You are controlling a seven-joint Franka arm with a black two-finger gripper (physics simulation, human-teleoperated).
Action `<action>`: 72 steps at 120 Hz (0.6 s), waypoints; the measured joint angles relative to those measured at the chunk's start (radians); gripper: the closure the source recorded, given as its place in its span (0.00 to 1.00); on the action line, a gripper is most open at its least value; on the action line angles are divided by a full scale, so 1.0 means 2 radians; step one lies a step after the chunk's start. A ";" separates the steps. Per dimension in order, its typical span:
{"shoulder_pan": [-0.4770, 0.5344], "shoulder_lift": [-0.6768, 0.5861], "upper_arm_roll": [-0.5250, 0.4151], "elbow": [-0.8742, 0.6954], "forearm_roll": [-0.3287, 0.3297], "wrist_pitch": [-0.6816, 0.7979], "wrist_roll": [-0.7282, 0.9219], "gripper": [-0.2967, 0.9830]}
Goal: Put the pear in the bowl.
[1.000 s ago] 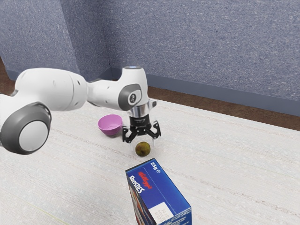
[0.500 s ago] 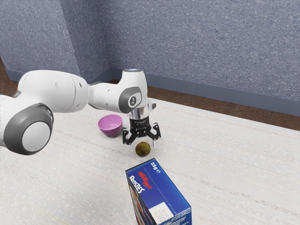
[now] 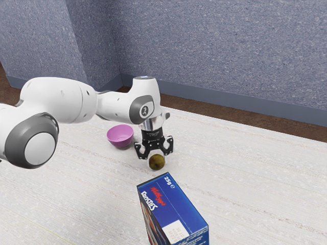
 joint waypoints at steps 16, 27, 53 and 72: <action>0.000 0.000 0.000 0.000 0.001 0.000 -0.001 0.49; 0.000 -0.001 0.000 0.000 0.001 0.000 -0.002 0.50; -0.001 -0.005 0.000 0.000 0.004 0.000 -0.005 0.56; -0.003 -0.035 0.002 -0.001 0.013 -0.002 -0.010 0.70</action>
